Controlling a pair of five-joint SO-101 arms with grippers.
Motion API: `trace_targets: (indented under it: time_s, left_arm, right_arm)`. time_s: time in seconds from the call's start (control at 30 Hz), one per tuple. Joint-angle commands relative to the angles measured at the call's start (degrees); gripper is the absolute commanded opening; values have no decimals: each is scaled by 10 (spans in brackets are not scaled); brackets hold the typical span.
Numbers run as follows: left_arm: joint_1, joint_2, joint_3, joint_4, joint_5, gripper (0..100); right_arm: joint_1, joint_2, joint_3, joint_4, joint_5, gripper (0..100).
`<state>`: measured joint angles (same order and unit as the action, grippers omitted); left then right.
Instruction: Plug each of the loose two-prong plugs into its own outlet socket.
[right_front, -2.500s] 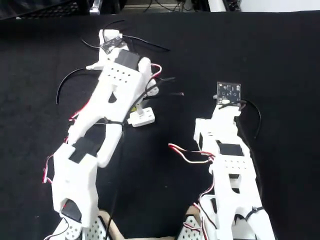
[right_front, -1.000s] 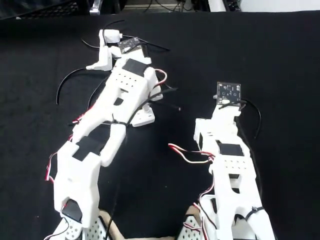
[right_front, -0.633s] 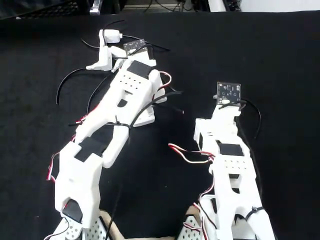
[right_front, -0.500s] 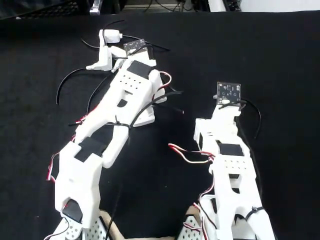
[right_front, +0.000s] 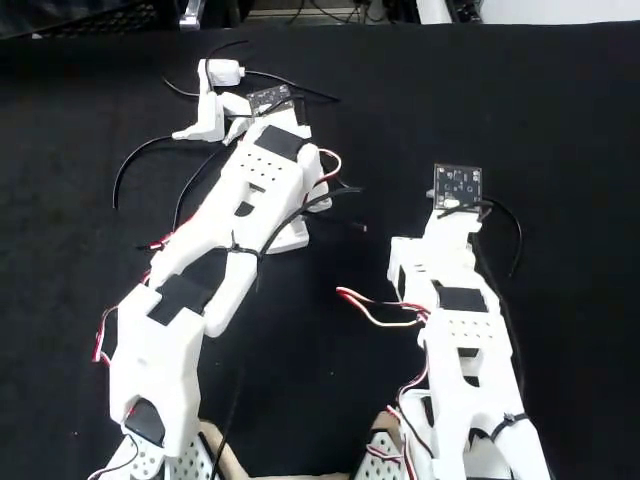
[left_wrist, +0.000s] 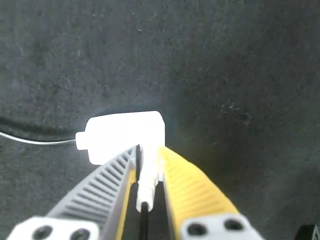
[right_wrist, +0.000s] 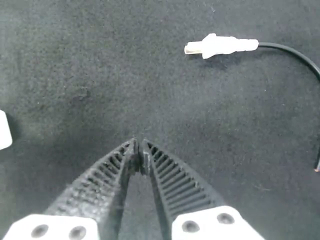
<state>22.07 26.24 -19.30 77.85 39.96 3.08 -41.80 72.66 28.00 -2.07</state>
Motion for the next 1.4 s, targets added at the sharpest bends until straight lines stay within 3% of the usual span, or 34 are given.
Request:
trace_targets:
  time_s: [0.0, 0.37, 0.67, 1.03, 1.37]
  left_arm:
    - [0, -8, 1, -2, -5, 30]
    - [-39, 44, -4, 3, -41, 30]
    - [-94, 55, -27, 51, -79, 30]
    - [-58, 105, 25, -9, -84, 29]
    - [-65, 201, -103, 61, -109, 30]
  right_arm:
    - [4, -15, -3, -9, -7, 12]
    - [4, -15, -3, -9, -7, 12]
    - [4, -15, -3, -11, -7, 12]
    - [4, -15, -3, -11, -7, 12]
    - [4, -16, -3, -8, -8, 13]
